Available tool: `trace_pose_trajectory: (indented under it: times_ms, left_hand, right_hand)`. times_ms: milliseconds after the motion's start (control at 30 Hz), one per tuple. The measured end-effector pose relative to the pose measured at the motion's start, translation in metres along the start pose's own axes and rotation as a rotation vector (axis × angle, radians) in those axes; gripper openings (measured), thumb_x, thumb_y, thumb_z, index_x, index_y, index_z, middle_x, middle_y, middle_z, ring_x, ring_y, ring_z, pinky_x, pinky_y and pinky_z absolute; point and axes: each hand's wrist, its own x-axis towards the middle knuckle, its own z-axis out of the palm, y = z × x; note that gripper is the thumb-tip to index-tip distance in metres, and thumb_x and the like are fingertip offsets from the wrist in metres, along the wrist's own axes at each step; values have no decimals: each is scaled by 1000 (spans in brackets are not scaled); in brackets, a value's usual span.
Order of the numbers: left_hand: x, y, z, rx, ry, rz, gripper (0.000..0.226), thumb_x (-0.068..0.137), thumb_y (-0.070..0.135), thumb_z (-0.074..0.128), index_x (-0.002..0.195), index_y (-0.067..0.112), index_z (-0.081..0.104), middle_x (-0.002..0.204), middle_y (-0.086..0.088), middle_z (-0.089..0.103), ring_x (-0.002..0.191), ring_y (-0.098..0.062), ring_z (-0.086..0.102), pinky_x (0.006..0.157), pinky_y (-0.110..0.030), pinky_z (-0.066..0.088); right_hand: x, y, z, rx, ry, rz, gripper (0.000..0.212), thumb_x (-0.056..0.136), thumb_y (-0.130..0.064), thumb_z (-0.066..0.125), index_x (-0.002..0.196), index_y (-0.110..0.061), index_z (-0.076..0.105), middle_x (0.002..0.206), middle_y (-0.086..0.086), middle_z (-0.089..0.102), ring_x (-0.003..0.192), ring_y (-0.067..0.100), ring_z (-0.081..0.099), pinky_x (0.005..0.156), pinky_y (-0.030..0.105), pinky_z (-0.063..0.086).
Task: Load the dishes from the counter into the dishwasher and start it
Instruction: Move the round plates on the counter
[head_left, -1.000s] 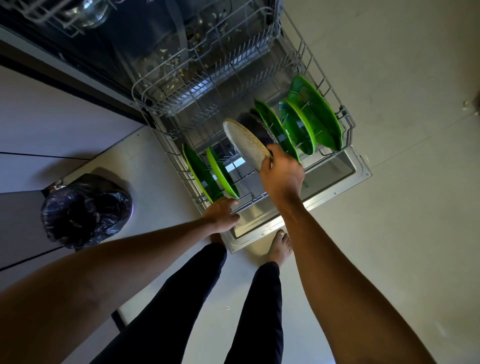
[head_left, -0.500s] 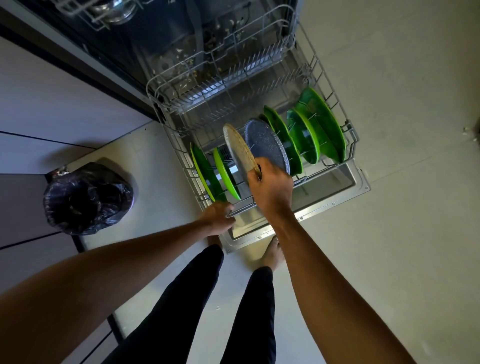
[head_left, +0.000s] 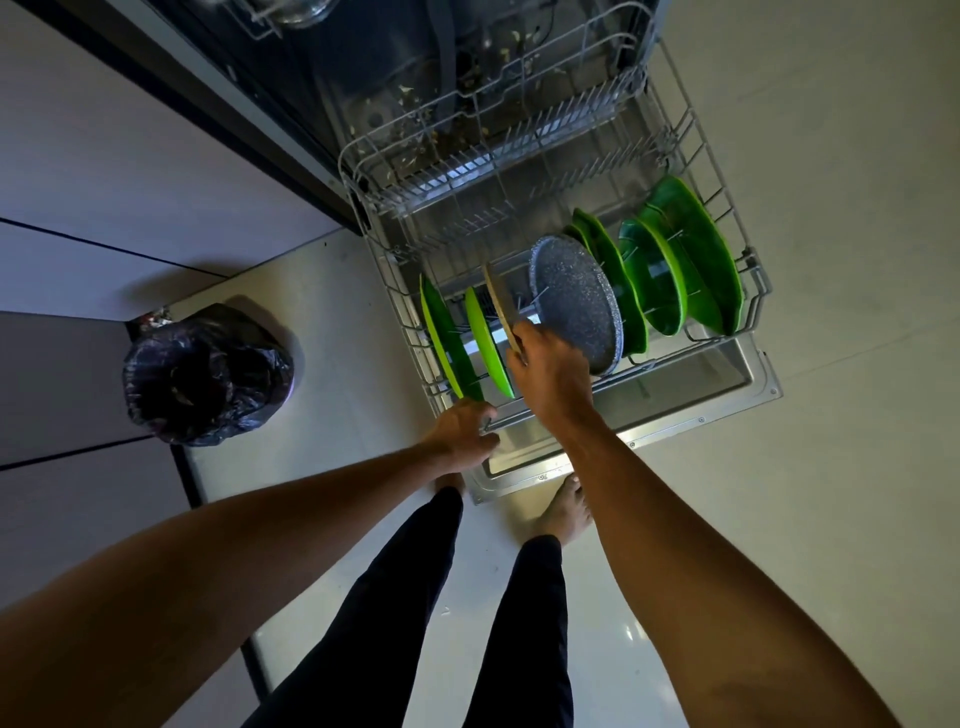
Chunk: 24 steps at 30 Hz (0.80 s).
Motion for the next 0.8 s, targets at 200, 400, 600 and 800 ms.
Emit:
trace_pose_trajectory:
  times_ms: [200,400,600,800]
  left_hand:
    - [-1,-6,1,-21,0,11,38,91,20,62,129,16,57,134,-4,53,115,-15,51,85,-24,37]
    - [-2,-10,-3,-34,-17,32,36,91,22,61,126,18,58,132,-4,54,115,-15,52,85,-25,39]
    - [-3,-11,-10,-48,-16,25,36,91,26,61,126,20,59,132,-4,56,113,-16,55,83,-26,42]
    - [-11,-8,-18,-78,15,13,32,95,28,59,125,16,61,126,-7,61,103,-17,61,75,-24,45]
  right_hand:
    - [3,5,-7,80,-33,120,24,95,-28,66,115,-16,62,100,4,74,91,24,70,73,27,42]
    - [-11,23,-5,72,-94,206,33,88,-47,69,106,-23,59,91,-3,70,89,22,68,79,37,53]
    - [-12,23,-9,52,-48,307,43,87,-63,59,113,-28,59,91,-2,73,89,27,70,80,39,54]
    - [-13,22,-27,131,32,438,52,85,-69,59,117,-28,64,95,-4,76,94,24,69,85,40,54]
